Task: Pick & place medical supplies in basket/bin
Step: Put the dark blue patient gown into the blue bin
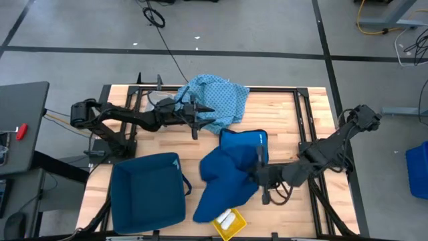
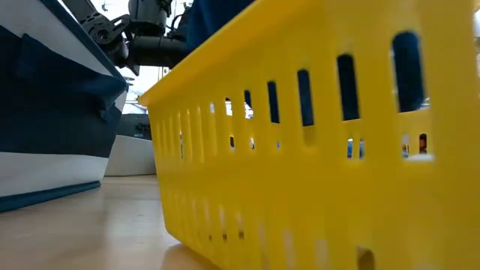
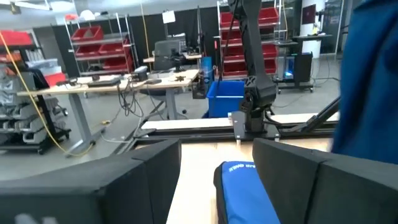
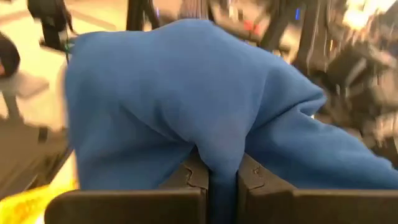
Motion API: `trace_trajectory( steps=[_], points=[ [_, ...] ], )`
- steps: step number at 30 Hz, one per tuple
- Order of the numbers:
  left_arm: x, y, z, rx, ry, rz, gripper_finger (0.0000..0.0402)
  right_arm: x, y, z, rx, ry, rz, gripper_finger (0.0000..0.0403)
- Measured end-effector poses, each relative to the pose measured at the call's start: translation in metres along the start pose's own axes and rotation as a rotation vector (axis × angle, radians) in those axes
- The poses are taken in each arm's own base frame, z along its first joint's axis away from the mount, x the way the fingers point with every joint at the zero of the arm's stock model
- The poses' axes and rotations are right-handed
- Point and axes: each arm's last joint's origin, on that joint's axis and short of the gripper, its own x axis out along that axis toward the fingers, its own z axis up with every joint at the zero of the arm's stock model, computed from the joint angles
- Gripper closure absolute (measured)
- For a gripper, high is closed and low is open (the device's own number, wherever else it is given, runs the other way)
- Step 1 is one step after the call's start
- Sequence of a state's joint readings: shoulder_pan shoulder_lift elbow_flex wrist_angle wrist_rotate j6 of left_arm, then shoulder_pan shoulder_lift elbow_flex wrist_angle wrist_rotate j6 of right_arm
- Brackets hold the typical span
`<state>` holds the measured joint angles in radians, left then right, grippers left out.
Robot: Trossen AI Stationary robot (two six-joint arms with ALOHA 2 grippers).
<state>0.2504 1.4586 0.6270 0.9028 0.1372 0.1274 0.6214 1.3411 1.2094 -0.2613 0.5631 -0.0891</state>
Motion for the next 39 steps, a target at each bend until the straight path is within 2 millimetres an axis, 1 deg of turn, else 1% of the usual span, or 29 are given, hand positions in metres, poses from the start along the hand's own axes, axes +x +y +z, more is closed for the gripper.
trace_trajectory(
  steps=[5, 10, 13, 17, 22, 27, 31, 34, 39],
  points=[
    [-0.006, 0.001, 0.014, 0.032, -0.036, 0.003, 0.0198, 0.018, -0.013, -0.001, -0.045, -0.213, 0.04, 0.0383],
    [-0.019, 0.002, 0.034, 0.063, -0.064, 0.008, 0.0198, 0.033, -0.035, -0.01, -0.069, -0.313, 0.049, 0.0383],
    [-0.029, 0.002, 0.046, 0.071, -0.066, 0.009, 0.0198, 0.039, -0.049, -0.015, -0.079, -0.355, 0.015, 0.0383],
    [-0.043, 0.002, 0.06, 0.101, -0.063, 0.014, 0.0198, 0.044, -0.07, -0.017, -0.089, -0.357, -0.065, 0.0383],
    [-0.062, 0.001, 0.075, 0.11, -0.062, 0.016, 0.0198, 0.05, -0.099, -0.024, -0.081, -0.312, -0.191, 0.0384],
    [-0.088, 0.001, 0.095, 0.143, -0.098, 0.075, 0.0198, 0.053, -0.122, -0.03, -0.078, -0.281, -0.264, 0.0384],
    [-0.11, -0.001, 0.108, 0.117, -0.127, 0.044, 0.0196, 0.054, -0.136, -0.035, -0.072, -0.262, -0.309, 0.0384],
    [-0.118, -0.004, 0.108, 0.085, -0.105, -0.033, 0.0177, 0.055, -0.143, -0.037, -0.08, -0.25, -0.333, 0.0384],
    [-0.117, -0.007, 0.099, 0.041, -0.015, -0.098, 0.0114, 0.055, -0.152, -0.04, -0.102, -0.235, -0.36, 0.0384]
  ],
)
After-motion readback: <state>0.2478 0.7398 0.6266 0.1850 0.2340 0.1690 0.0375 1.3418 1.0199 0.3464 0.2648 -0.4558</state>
